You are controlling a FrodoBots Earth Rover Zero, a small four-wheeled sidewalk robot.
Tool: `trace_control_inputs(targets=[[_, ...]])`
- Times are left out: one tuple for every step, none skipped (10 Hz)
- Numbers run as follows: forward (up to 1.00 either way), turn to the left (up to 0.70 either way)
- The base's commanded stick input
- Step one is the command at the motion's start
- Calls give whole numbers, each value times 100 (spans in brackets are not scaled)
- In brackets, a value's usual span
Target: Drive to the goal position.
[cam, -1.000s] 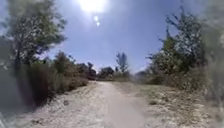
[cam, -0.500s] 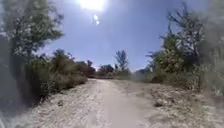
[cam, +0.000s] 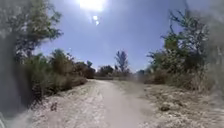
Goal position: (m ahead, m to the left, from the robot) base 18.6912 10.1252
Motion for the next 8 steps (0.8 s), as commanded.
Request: trace_control_inputs(targets=[[44, 2], [44, 2], [44, 2], [44, 3], [44, 8], [44, 27], [44, 27], [44, 17]])
